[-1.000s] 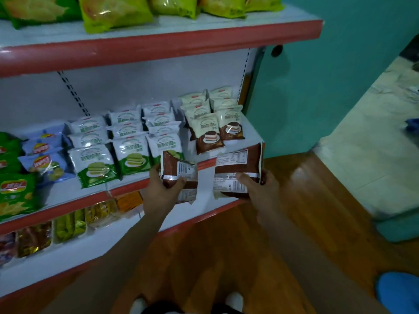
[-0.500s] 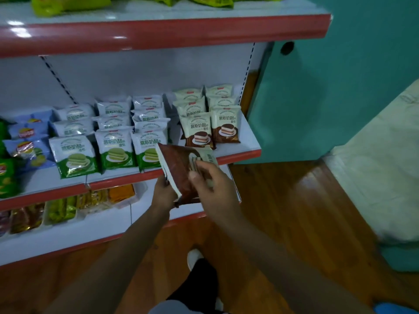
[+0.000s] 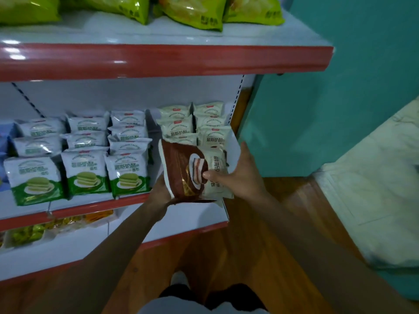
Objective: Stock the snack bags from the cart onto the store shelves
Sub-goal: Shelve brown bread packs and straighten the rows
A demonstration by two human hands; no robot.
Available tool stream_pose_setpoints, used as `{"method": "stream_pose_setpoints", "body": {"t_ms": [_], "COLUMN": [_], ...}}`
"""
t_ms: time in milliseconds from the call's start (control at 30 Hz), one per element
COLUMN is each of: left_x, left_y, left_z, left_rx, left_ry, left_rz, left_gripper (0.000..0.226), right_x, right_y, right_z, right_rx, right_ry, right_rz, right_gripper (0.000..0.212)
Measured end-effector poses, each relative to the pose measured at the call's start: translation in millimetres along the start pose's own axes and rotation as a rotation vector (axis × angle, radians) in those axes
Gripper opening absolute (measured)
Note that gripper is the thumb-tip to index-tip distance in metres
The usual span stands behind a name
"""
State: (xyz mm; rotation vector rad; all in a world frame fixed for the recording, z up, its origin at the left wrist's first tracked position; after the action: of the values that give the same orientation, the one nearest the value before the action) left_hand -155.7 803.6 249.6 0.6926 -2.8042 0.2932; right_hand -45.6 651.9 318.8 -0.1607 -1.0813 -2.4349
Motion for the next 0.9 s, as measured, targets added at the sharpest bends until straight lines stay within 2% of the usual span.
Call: {"method": "stream_pose_setpoints", "body": {"t_ms": [33,67,100,133,167,267,400,467,533,633,700,767,900], "left_x": [-3.0,-4.9,-6.5,-7.3,-6.8,-10.0,-11.7,-14.2,-14.4,-6.8,1.2,11.8,29.3], "left_y": [-2.2,-5.9,-9.4,-14.1,-17.2,-19.2,-25.9,-29.3,-33.1,-35.2,-33.2,-29.5,-31.4], "left_z": [-2.3,-1.2,-0.3,1.3,5.0,14.8,11.1,11.8,15.5,17.2,24.7,36.9,60.3], "left_rx": [0.011,0.053,0.112,0.155,0.173,0.114,0.110,0.055,0.043,0.027,0.054,0.098,0.173], "left_ry": [-0.022,-0.015,0.007,0.048,0.094,0.119,0.036,-0.007,0.008,0.024,0.035,0.062,0.126], "left_rz": [-0.047,-0.084,-0.131,-0.167,-0.216,-0.282,-0.337,-0.375,-0.442,-0.555,-0.621,-0.682,-0.791], "left_gripper": [0.062,0.065,0.049,0.028,0.017,0.040,0.053,0.046,0.042,0.041,0.040,0.039,0.034], "right_x": [-5.5,-8.3,-10.0,-11.4,-11.9,-18.1,-36.7,-47.0,-64.6,-109.0,-140.6,-165.8,-190.2], "right_y": [-5.9,-15.0,-25.5,-35.2,-43.5,-56.6,-51.7,-39.1,-18.6,21.6,46.5,58.7,36.3], "right_z": [-12.1,-23.3,-34.1,-44.3,-52.0,-65.9,-67.6,-65.5,-63.4,-70.2,-70.7,-63.3,-32.8], "right_rx": [-0.148,-0.268,-0.330,-0.355,-0.388,-0.560,-0.716,-0.718,-0.730,-0.682,-0.524,-0.289,0.128], "right_ry": [-0.086,-0.173,-0.246,-0.296,-0.329,-0.386,-0.357,-0.328,-0.303,-0.263,-0.172,-0.029,0.280], "right_rz": [0.060,0.149,0.247,0.342,0.427,0.567,0.658,0.690,0.660,0.426,0.245,0.134,0.146], "right_gripper": [0.120,0.109,0.099,0.096,0.096,0.093,0.040,0.022,0.024,0.033,0.046,0.058,0.064]}}
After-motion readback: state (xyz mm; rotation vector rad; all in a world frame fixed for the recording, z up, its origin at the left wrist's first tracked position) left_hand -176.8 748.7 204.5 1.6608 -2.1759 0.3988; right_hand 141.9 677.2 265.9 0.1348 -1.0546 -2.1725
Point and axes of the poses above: each hand's wrist, its own x-axis away from the middle knuckle, its own y-axis out of the back of the hand, z = x × y, the point moved 7 cm from there along -x, towards the middle knuckle, and after that the axes turned 3 degrees about -y, right-handed, at the moved point
